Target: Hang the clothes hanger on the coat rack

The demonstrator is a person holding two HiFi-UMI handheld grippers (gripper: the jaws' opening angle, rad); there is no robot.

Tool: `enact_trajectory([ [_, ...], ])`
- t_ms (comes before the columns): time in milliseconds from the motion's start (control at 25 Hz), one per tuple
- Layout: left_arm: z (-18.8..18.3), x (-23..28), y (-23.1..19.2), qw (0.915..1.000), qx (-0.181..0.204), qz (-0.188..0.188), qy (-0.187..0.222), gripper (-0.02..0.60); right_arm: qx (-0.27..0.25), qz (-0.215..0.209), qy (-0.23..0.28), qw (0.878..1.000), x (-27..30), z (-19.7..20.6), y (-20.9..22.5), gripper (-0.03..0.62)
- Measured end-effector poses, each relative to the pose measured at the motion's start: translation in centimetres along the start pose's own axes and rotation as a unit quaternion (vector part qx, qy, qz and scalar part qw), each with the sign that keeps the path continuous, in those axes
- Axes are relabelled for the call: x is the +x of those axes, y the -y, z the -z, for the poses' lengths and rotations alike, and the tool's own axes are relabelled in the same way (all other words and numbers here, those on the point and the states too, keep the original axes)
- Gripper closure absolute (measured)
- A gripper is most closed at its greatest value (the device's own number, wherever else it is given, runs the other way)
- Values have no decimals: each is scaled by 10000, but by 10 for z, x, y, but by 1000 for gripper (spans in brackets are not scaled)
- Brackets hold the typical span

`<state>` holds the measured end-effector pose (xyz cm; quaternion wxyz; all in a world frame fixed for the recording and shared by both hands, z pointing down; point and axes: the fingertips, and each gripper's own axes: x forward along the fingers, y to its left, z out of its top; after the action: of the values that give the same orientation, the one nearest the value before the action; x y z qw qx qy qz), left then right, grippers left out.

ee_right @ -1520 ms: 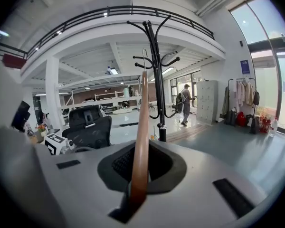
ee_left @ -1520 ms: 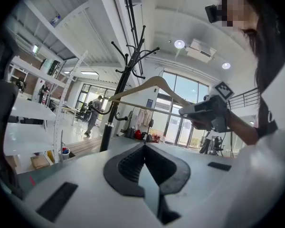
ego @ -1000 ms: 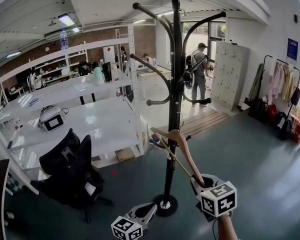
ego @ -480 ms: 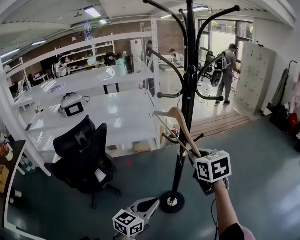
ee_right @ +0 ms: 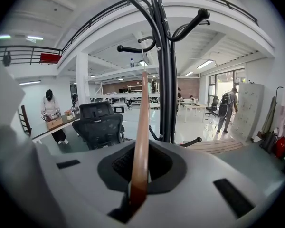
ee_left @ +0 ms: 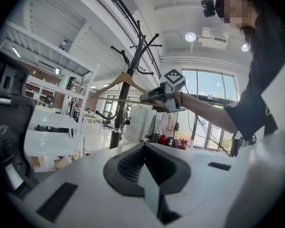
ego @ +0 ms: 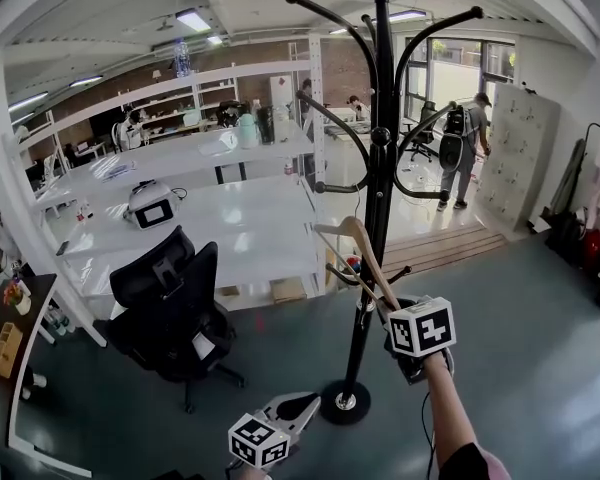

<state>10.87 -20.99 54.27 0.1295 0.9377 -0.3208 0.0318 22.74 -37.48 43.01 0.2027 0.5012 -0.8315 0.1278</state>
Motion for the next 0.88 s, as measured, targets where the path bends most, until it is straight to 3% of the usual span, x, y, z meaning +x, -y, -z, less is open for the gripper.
enact_trajectory([
  [240, 6, 1, 4, 10000, -47, 40, -40, 581, -225, 409, 403, 9981, 2, -2, 4, 569],
  [320, 6, 0, 3, 10000, -58, 20, -47, 581, -146, 559, 696, 9959, -1, -7, 9, 522],
  [560, 8, -7, -4, 9999, -116, -60, -48, 581, 261, 506, 1170, 9915, -16, -20, 12, 429],
  [880, 9, -10, -8, 9998, -158, 65, -41, 581, 535, 466, 1803, 9811, -75, -18, -9, 427],
])
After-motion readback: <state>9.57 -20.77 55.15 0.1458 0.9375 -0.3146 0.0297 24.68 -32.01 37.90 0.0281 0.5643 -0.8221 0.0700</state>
